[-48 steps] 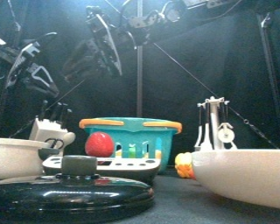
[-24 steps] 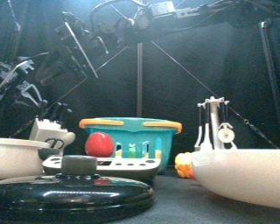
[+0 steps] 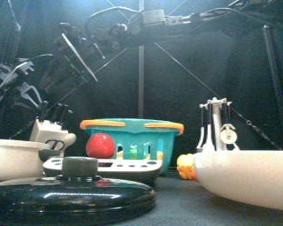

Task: Grab cleaver

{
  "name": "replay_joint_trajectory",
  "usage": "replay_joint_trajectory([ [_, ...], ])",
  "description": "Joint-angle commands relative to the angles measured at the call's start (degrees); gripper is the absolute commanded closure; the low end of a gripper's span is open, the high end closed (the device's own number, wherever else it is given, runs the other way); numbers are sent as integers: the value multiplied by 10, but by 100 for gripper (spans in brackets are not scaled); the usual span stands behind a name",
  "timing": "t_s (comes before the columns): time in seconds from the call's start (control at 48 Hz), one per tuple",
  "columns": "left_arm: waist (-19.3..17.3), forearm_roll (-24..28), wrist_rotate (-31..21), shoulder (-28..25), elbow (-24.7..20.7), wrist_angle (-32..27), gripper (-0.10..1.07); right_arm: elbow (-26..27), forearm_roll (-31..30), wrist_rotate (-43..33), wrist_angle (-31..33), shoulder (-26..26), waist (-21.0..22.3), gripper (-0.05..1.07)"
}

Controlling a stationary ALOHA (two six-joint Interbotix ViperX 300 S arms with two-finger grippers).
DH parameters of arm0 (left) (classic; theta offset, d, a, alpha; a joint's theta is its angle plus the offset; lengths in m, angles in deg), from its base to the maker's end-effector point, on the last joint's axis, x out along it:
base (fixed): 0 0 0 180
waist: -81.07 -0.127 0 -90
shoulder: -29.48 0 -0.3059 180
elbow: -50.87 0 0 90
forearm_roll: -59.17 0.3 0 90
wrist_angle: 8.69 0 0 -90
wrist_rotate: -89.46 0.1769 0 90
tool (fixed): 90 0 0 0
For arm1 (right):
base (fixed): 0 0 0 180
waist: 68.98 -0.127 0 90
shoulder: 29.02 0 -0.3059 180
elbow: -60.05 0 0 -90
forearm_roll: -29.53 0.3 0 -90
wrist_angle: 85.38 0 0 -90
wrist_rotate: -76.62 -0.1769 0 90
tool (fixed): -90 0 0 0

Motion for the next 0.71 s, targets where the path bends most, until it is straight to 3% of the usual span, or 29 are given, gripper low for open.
replay_joint_trajectory([
  [0.0, -4, 0, 0, -8, -5, 4, 47, 29, -32, -20, 12, -14, 6, 34],
  [0.292, -10, 0, 0, -20, -3, 4, 47, 105, -107, -104, 84, 31, 5, 34],
  [0.688, -12, 0, -1, -21, 2, 4, 47, 189, -109, -105, 140, 77, 1, 34],
])
